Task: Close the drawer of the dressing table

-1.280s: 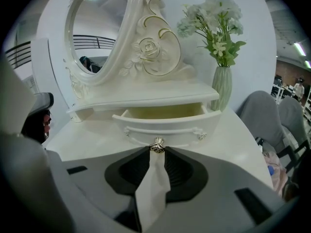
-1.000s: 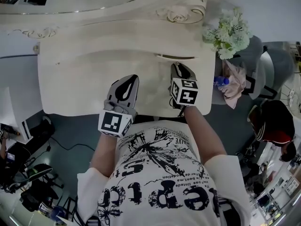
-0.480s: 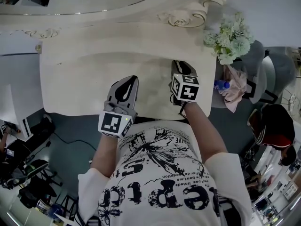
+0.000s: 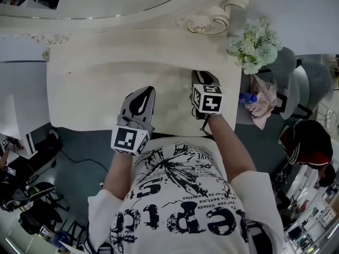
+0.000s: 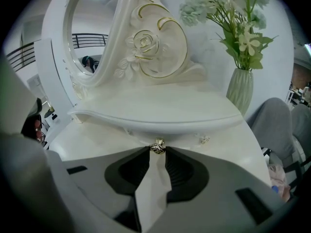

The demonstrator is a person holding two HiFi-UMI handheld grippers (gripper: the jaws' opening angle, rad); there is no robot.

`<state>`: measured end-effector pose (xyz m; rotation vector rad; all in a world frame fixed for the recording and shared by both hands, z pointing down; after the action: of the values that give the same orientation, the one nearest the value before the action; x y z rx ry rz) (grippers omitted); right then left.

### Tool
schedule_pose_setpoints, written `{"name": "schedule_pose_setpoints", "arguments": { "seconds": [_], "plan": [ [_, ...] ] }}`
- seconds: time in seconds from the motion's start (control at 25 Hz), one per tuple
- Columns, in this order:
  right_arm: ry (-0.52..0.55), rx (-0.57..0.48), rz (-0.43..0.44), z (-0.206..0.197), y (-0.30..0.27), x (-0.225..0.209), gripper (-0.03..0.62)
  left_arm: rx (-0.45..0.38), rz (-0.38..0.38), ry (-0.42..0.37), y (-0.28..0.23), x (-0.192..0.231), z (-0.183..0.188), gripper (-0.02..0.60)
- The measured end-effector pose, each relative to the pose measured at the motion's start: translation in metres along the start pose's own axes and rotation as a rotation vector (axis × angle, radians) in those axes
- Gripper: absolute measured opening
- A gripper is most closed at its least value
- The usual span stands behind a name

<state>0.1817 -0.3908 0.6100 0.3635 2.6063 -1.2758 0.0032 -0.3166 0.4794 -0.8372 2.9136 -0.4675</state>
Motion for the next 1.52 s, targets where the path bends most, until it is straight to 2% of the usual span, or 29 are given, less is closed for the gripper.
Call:
{"name": "schedule_pose_setpoints", "arguments": {
  "seconds": [0.16,0.36,0.44,0.6,0.8,1.12,1.24,1.52],
  "plan": [
    [0.017,0.016,0.008,0.0,0.008,-0.001,0.11,-0.016,-0.007,-0.015,-0.001,-0.002,0.006,0.02],
    [-0.02,-0.034,0.011,-0.001,0.036,0.003,0.109,-0.033,-0.023,-0.053,0.003,-0.009,0.016,0.02],
    [-0.012,-0.078,0.018,0.003,0.052,0.008,0.099,-0.047,-0.026,-0.067,0.005,-0.011,0.021,0.02],
    [0.032,-0.194,0.029,0.021,0.085,0.02,0.038,-0.074,-0.023,-0.089,0.01,-0.01,0.033,0.02],
    [0.056,-0.352,0.064,0.05,0.128,0.038,0.021,-0.108,-0.012,-0.127,0.021,-0.007,0.053,0.02],
    [0.107,-0.653,0.185,0.086,0.204,0.071,0.017,-0.147,0.007,-0.192,0.043,-0.005,0.092,0.02],
    [0.144,-0.699,0.187,0.088,0.22,0.078,0.017,-0.172,0.001,-0.204,0.05,-0.008,0.105,0.02],
    [0.16,-0.717,0.199,0.077,0.233,0.087,0.017,-0.175,0.005,-0.192,0.057,-0.012,0.112,0.02]
  ]
}}
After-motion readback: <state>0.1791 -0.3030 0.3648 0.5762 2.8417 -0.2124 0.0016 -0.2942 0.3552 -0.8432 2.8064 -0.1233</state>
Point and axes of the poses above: the fingertips, and each gripper's own axes: y backward along the fingers, x to its left, z out of its top, the point moved 3 cm from there along y, backward along the fingers, and after that the axes turned 11 degrees about -y, right-handed, at the moved point
